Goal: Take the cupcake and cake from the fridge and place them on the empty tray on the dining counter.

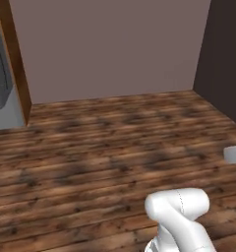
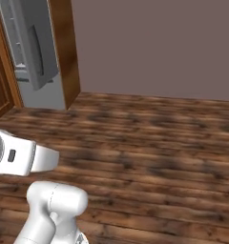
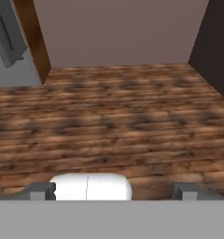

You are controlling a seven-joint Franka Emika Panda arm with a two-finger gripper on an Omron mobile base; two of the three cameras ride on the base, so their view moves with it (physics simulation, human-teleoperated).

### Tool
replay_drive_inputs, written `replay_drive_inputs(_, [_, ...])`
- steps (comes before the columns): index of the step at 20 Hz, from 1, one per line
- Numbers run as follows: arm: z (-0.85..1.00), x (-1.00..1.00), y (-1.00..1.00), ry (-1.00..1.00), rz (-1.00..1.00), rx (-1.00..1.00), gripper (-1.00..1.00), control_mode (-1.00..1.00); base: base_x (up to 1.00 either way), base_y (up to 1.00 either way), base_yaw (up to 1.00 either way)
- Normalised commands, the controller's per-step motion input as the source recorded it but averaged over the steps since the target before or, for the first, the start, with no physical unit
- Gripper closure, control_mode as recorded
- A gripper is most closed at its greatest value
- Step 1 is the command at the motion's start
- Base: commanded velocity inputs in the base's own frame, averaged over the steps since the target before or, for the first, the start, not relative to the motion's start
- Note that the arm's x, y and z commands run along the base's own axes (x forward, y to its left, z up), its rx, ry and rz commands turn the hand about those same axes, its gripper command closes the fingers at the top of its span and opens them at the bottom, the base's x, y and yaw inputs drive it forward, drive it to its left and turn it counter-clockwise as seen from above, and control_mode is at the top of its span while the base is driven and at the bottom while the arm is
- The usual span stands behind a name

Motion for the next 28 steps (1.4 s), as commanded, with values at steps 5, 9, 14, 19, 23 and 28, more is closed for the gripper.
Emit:
replay_drive_inputs(5, [0.00,0.00,0.00,0.00,0.00,0.00,-1.00,1.00,0.06,1.00,0.00])
replay_drive_inputs(9, [0.00,0.00,0.00,0.00,0.00,0.00,-1.00,1.00,0.00,1.00,0.00])
replay_drive_inputs(14, [0.00,0.00,0.00,0.00,0.00,0.00,-1.00,1.00,0.05,1.00,0.00])
replay_drive_inputs(19, [0.00,0.00,0.00,0.00,0.00,0.00,-1.00,1.00,-0.16,1.00,-0.03])
replay_drive_inputs(23, [0.00,0.00,0.00,0.00,0.00,0.00,-1.00,1.00,-0.70,1.00,-0.17])
replay_drive_inputs(28, [0.00,0.00,0.00,0.00,0.00,0.00,-1.00,1.00,0.24,1.00,-0.02])
